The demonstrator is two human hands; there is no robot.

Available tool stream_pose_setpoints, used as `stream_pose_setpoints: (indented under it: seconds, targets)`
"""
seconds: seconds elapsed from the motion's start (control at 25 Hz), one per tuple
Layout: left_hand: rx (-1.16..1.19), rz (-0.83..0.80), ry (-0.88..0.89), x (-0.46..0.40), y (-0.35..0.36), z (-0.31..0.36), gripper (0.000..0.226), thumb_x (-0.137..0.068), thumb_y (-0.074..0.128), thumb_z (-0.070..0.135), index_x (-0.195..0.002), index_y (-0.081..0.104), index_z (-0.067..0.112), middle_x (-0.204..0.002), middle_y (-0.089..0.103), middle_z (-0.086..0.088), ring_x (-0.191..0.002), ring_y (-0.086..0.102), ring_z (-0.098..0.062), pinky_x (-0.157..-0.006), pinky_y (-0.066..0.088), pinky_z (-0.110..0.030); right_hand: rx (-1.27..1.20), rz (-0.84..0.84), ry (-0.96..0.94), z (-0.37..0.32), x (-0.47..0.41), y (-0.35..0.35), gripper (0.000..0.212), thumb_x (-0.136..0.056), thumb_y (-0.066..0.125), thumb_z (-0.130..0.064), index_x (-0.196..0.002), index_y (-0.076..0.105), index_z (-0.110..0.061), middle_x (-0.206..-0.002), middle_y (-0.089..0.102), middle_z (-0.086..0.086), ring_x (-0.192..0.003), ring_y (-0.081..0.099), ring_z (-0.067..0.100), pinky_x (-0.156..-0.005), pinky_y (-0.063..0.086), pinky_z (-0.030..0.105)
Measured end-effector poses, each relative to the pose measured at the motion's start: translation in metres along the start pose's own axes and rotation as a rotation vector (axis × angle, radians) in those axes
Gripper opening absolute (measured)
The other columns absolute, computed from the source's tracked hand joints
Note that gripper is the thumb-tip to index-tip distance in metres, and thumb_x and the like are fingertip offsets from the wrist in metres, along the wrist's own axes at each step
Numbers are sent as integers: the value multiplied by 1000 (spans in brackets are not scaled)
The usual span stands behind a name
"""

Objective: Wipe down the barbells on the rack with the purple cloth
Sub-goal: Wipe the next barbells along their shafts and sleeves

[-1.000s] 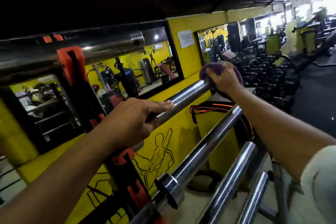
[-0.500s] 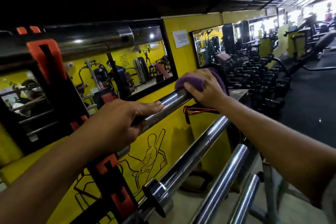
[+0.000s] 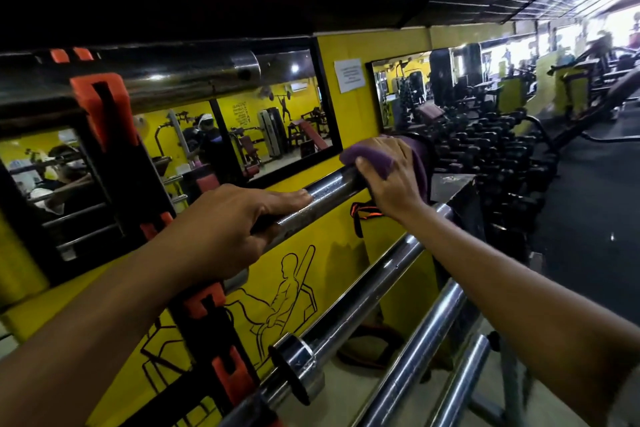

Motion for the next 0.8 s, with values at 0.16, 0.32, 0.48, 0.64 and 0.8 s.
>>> stream_pose_setpoints:
  seconds: [0.16, 0.32, 0.48, 0.64, 0.8]
  targets:
    - [-19, -21, -27, 1, -1, 0, 61, -95, 65, 17, -140, 43, 52, -138, 45, 35, -119, 50, 6, -89, 39, -9, 60, 20, -94, 23, -13, -11, 43, -100, 43, -43, -103, 73, -13, -103, 69, 9, -104, 56, 25, -101, 35, 38]
    - [8, -44, -17, 2, -2, 1, 60, -94, 65, 14, -141, 45, 45, -138, 43, 35, -124, 38, 13, -95, 35, -5, 49, -275, 429, 61, -60, -30, 52, -98, 42, -56, -97, 74, -15, -101, 71, 13, -99, 63, 29, -96, 46, 40]
    - [40, 30, -9, 11, -9, 4, 54, -95, 65, 23, -143, 46, 39, -142, 43, 29, -123, 40, 13, -106, 41, -21, -38, -186, 518, 26, -75, -48, 41, -97, 41, -49, -82, 69, -23, -96, 70, 8, -97, 65, 30, -95, 50, 45]
    - [86, 56, -60, 51, -17, -11, 50, -95, 47, 47, -145, 40, 44, -144, 30, 37, -127, 24, 27, -103, 27, -7, -75, 11, 321, -38, -57, -48, 45, -98, 36, -59, -100, 68, -27, -89, 69, -4, -93, 65, 24, -94, 50, 45]
    - [53, -87, -96, 75, -17, -20, 53, -93, 32, 54, -145, 21, 50, -145, 9, 46, -131, 2, 32, -104, 7, 1, 181, -404, 72, -82, -15, -9, 46, -104, 38, -52, -111, 65, -15, -98, 58, 1, -102, 48, 17, -108, 27, 41]
Point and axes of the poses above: each hand's wrist, its own x-axis away from the middle knuckle, its own y-axis out of the palm, z = x × y, the point moved 4 cm from there along -x, towards the middle knuckle
